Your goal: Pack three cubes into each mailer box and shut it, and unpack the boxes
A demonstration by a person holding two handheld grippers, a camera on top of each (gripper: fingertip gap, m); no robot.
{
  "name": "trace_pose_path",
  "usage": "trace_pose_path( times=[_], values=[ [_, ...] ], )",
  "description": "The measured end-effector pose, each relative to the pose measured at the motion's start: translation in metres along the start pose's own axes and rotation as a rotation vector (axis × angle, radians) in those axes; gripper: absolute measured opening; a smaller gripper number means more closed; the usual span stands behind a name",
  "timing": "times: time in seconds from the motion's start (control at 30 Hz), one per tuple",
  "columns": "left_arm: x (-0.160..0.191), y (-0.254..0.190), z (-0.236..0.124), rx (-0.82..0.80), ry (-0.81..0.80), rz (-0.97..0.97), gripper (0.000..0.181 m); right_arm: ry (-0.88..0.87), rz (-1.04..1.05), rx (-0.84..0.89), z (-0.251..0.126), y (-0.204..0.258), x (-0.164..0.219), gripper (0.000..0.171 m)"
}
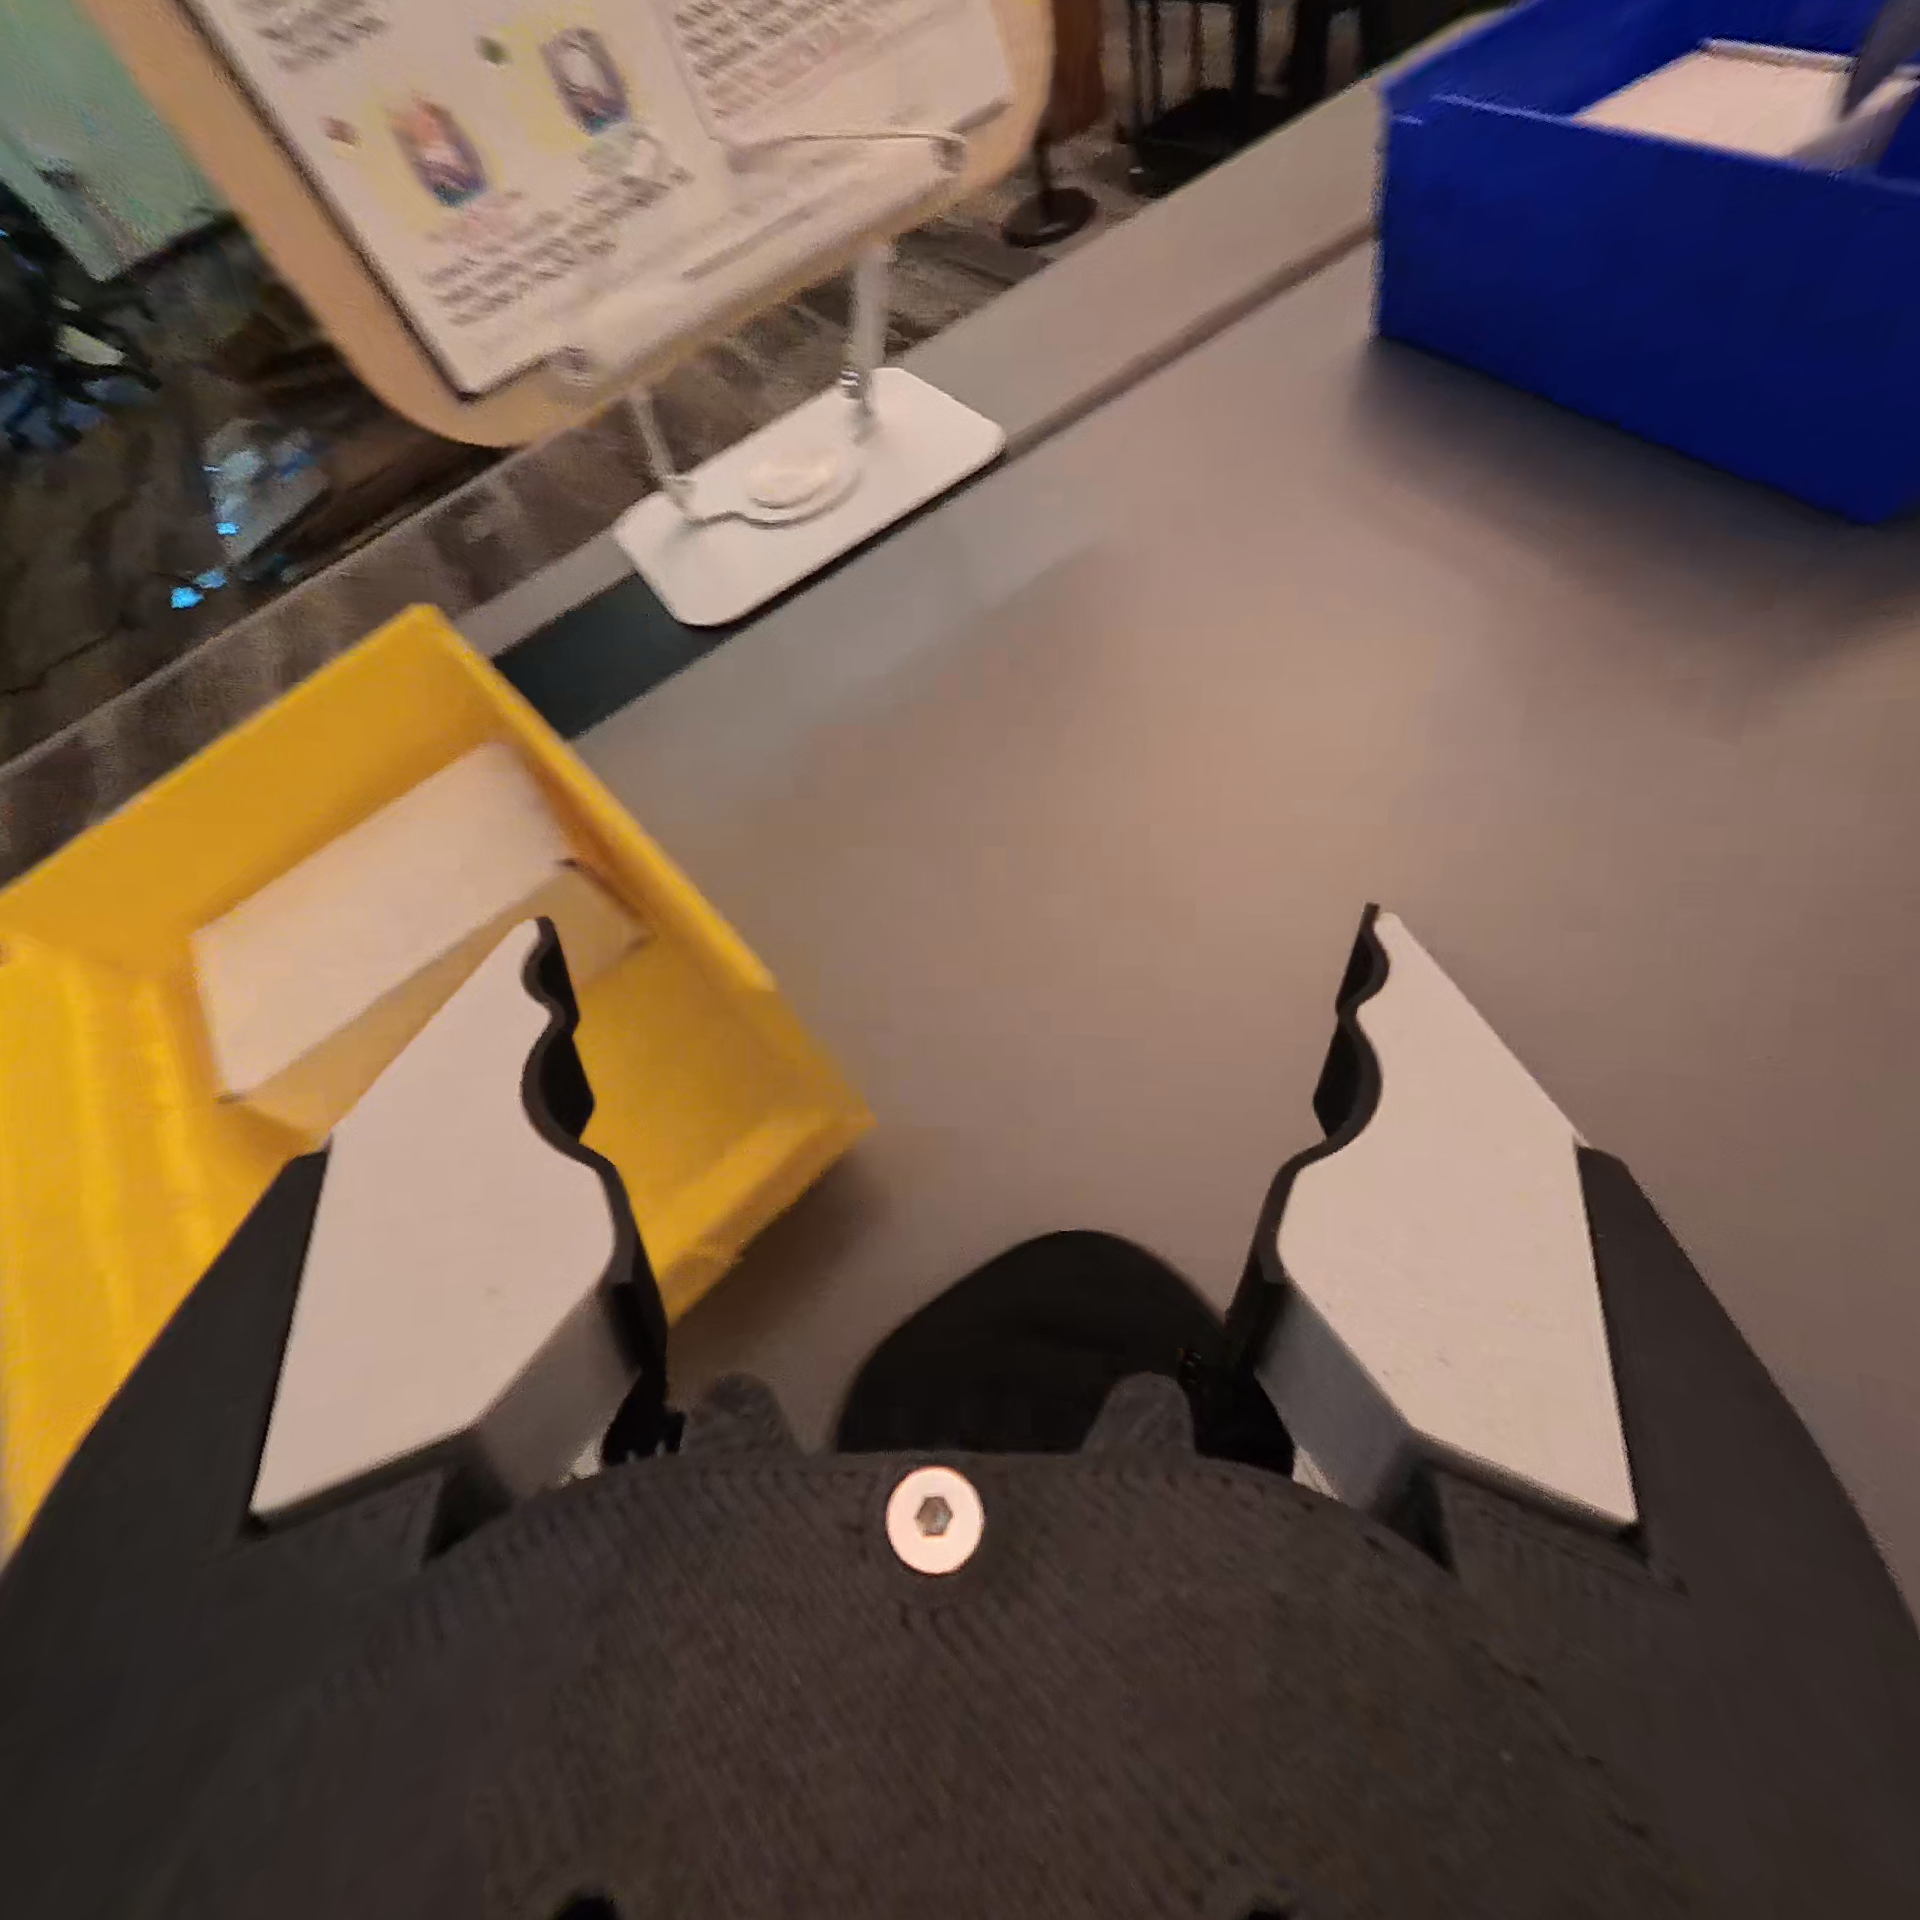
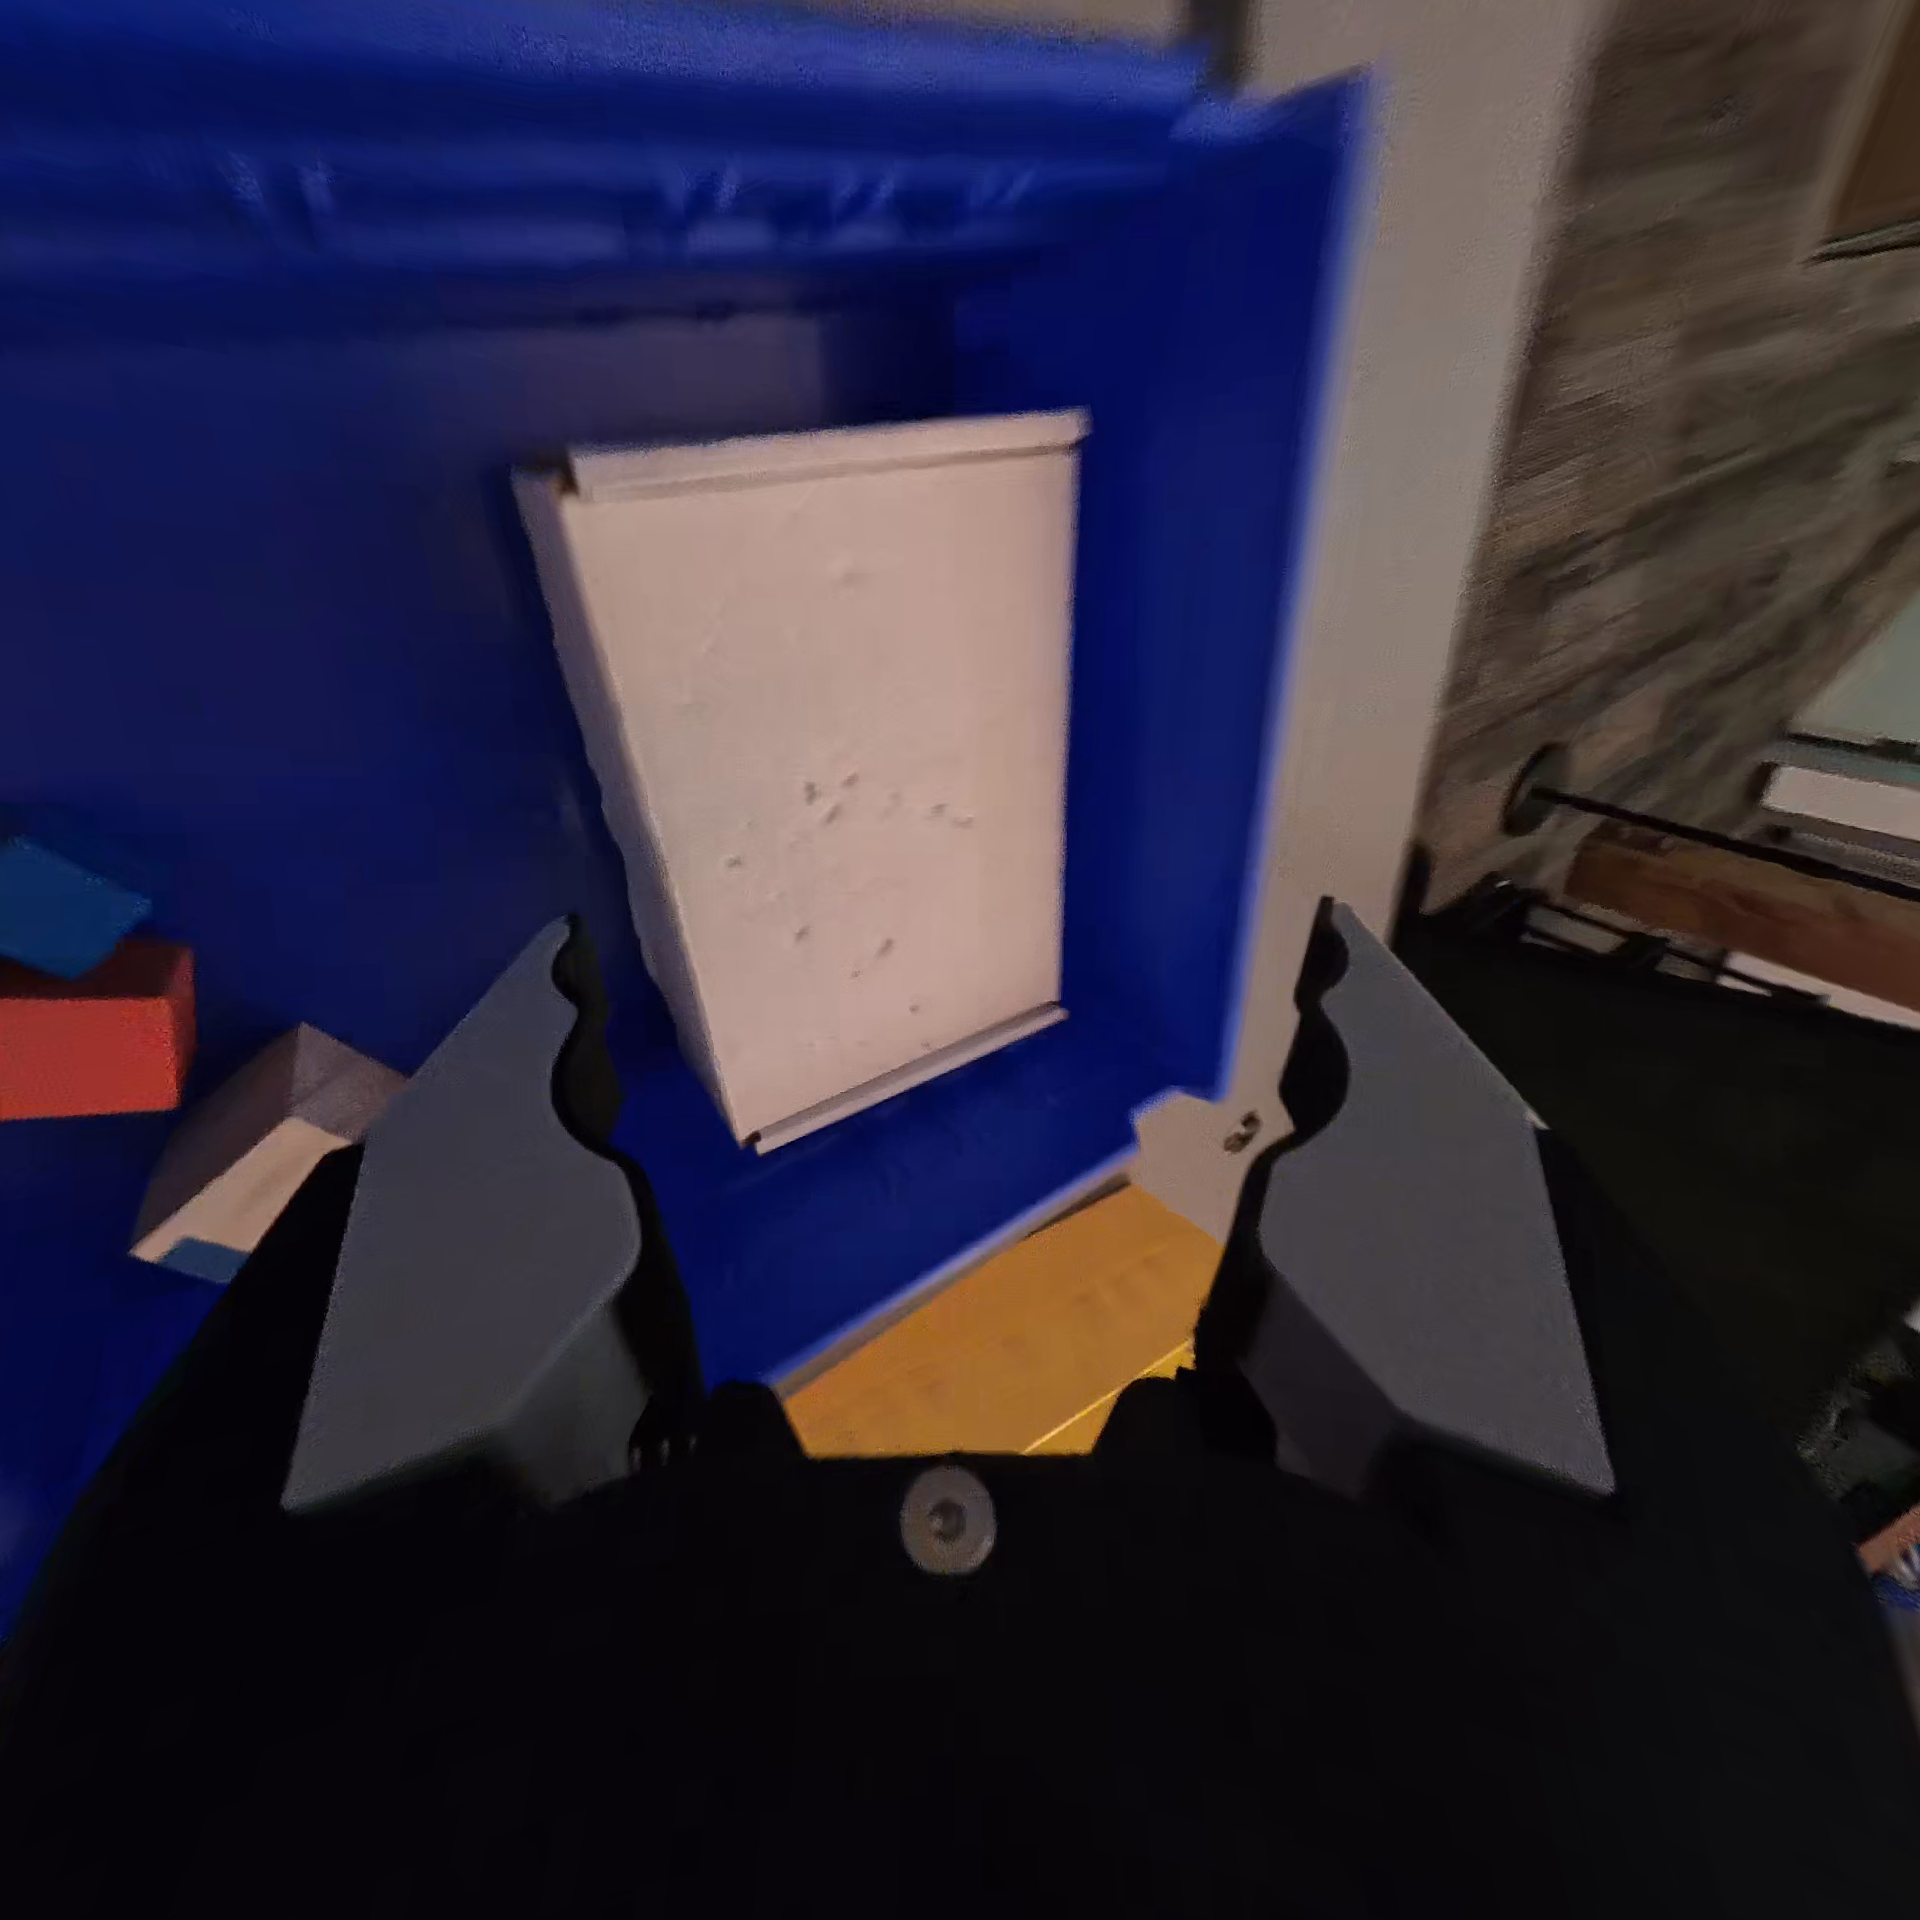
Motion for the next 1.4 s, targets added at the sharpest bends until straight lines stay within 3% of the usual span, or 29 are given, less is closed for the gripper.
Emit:
trace_pose_path(
  times=[0.03, 0.13, 0.27, 0.33, 0.43, 0.53, 0.67, 0.73, 0.83, 1.0, 1.13, 1.27, 1.4],
  values=[
    [-0.002, 0.021, -0.004, -0.036, 0.004, 0.007, 0.141, -0.065, 0.046, 0.057, -0.020, -0.008, -0.005, 0.131],
    [-0.002, 0.075, 0.001, -0.049, 0.068, 0.148, 0.122, -0.385, 0.200, 0.242, -0.098, -0.027, -0.037, 0.129],
    [0.026, 0.139, 0.051, 0.037, 0.337, 0.411, 0.133, -0.915, 0.293, 0.385, -0.204, -0.012, -0.090, 0.112],
    [0.044, 0.157, 0.087, 0.132, 0.463, 0.413, 0.145, -1.042, 0.264, 0.379, -0.229, 0.003, -0.113, 0.103],
    [0.051, 0.182, 0.128, 0.184, 0.554, 0.464, 0.139, -1.031, 0.241, 0.285, -0.232, 0.020, -0.146, 0.114],
    [0.062, 0.201, 0.158, 0.234, 0.647, 0.534, 0.143, -0.987, 0.197, 0.209, -0.223, 0.034, -0.170, 0.118],
    [0.082, 0.228, 0.184, 0.259, 0.743, 0.615, 0.144, -1.005, 0.180, -0.048, -0.203, 0.060, -0.183, 0.120],
    [0.089, 0.233, 0.188, 0.289, 0.769, 0.633, 0.137, -1.005, 0.212, -0.116, -0.192, 0.061, -0.184, 0.119],
    [0.098, 0.234, 0.187, 0.317, 0.812, 0.629, 0.141, -0.991, 0.234, -0.171, -0.179, 0.060, -0.185, 0.119],
    [0.105, 0.235, 0.169, 0.297, 0.835, 0.705, 0.121, -0.986, 0.199, -0.233, -0.171, 0.068, -0.190, 0.119],
    [0.105, 0.224, 0.178, 0.347, 0.833, 0.592, 0.137, -1.006, 0.205, -0.261, -0.172, 0.069, -0.200, 0.119],
    [0.110, 0.224, 0.185, 0.372, 0.895, 0.577, 0.138, -0.947, 0.169, -0.266, -0.161, 0.078, -0.202, 0.119],
    [0.108, 0.233, 0.178, 0.294, 0.951, 0.551, 0.137, -0.920, 0.151, -0.268, -0.158, 0.083, -0.200, 0.119]
  ],
)
Point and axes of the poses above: each gripper's, where its closed fingertips meet, z out along the fingers, x out of its underside, y = z × x across the jaws, the point moved 2 cm from there along -z, back along the fingers, and after that the axes turned 5 degrees about y, right-handed, at the moved point
